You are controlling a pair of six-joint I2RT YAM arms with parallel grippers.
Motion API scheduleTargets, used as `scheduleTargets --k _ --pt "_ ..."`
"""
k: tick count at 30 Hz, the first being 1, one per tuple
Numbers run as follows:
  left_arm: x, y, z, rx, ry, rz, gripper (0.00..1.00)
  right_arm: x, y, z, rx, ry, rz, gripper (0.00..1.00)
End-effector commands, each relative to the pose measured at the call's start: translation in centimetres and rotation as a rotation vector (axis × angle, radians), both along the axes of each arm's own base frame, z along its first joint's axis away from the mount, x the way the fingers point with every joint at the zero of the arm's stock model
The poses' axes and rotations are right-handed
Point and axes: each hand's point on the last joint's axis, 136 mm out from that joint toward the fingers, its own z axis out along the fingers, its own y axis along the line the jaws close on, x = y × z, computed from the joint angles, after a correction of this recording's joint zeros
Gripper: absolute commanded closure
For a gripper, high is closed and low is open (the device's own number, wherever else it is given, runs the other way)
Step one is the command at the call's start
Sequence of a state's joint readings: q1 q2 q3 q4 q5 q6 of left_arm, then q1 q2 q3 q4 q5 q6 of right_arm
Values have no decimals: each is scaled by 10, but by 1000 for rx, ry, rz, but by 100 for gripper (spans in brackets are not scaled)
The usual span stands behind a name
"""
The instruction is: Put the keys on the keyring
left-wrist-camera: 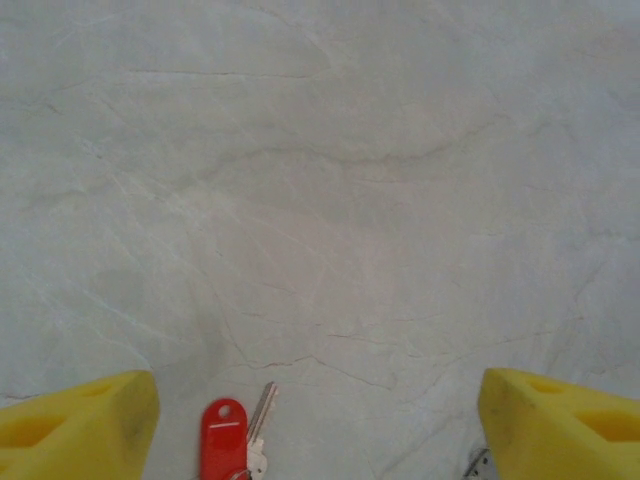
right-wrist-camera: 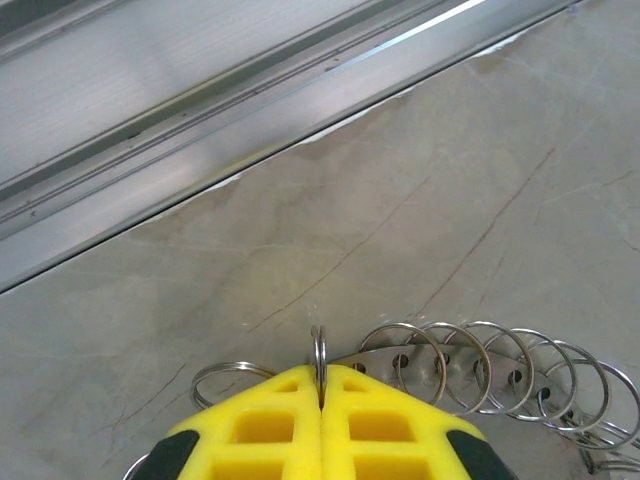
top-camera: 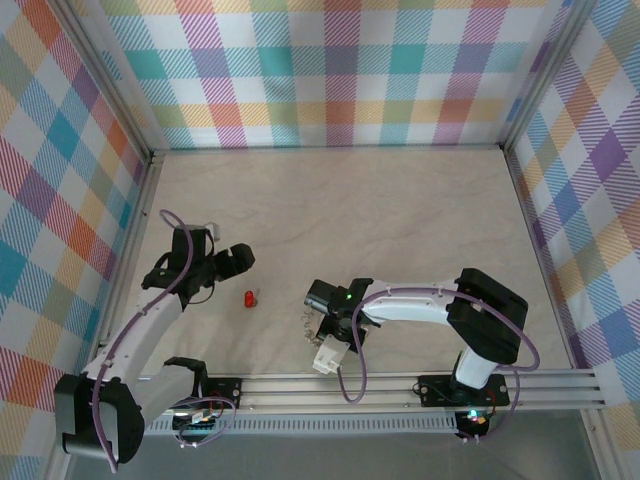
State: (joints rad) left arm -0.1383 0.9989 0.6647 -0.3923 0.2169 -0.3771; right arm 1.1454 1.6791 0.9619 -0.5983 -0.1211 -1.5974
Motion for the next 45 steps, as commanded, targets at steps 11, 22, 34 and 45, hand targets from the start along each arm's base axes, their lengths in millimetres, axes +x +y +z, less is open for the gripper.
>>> scheduleTargets --k 11,22,34,45 --pt "12 -32 86 -141 -363 -175 18 50 62 102 564 290 -606 100" --pt "-40 -101 146 -68 -660 -742 26 98 39 188 988 526 -902 100" --pt "-97 -145 132 -56 -635 -1254 64 102 27 223 1194 632 -939 100" --pt "-84 -150 116 15 -636 -1194 50 100 24 236 1237 653 -925 100"
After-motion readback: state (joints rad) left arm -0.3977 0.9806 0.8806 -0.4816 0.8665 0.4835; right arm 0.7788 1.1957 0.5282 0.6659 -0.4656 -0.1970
